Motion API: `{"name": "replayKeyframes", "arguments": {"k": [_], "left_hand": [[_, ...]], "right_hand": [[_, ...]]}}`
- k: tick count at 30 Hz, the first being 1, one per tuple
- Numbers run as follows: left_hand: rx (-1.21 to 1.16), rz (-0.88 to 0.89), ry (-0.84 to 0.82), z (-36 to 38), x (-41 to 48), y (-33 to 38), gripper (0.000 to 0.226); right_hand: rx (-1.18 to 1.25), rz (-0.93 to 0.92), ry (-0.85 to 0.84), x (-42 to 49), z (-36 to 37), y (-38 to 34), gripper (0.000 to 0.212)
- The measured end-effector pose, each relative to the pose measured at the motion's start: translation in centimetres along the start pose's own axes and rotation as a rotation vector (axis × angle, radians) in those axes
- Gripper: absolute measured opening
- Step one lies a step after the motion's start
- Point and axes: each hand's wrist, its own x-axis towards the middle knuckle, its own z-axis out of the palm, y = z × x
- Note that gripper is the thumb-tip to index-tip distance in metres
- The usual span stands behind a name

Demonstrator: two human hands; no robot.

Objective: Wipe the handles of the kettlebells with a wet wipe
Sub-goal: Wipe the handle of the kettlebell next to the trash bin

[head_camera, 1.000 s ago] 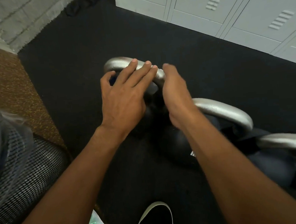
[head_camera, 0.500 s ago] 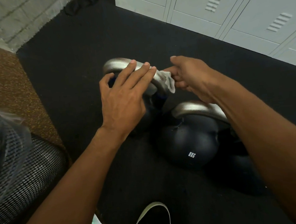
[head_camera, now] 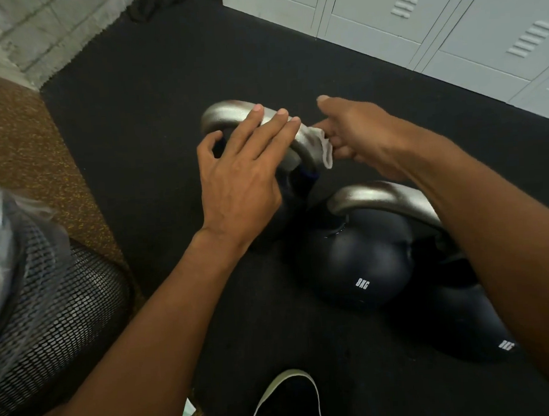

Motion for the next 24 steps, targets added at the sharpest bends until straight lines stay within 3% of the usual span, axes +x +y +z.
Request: {"name": "replayKeyframes", "arguments": {"k": [2,4,6,9,13,16,20,24], "left_hand": [[0.002,-0.011,0.001,0.2,0.0,0.1,0.06],[0.005,-0.017,-0.005,0.3,0.0,0.1,0.06],[0.01,-0.012,-0.013,0.4,-0.1,-0.1,0.057],[0.023,0.009,-0.036,0.6,-0.3,-0.5,0.054],[0.018,0.012,0.006,0.4,-0.2,-0.4,0.055],[0.012,0.005,-0.01,0.3,-0.2,-0.2,0.06],[0.009,0.01,-0.004,0.4,-0.3,-0.1,0.059],[-0.009,0.008,0.003,0.6,-0.3,-0.2,0.059]], "right_hand": [[0.077,0.03,0.096,-1.4,1.1,0.0,0.081],[0.16,-0.012,0.206,-3.4,2.7,-0.8,0.063],[0.127,-0.041,0.236,-5.3,4.5,-1.2,0.052],[0.09,-0.076,0.209,-7.3,7.3,-1.4,0.059],[-0.096,-0.117,0.266,-6.5,5.1,-1.7,0.054],[-0.007,-0.073,0.187,-3.4,1.4,-1.8,0.073],[0.116,-0.015,-0.047,-0.4,-0.8,-1.3,0.077],[-0.03,-0.039,-0.026,-0.7,-0.8,-0.6,0.078]]}}
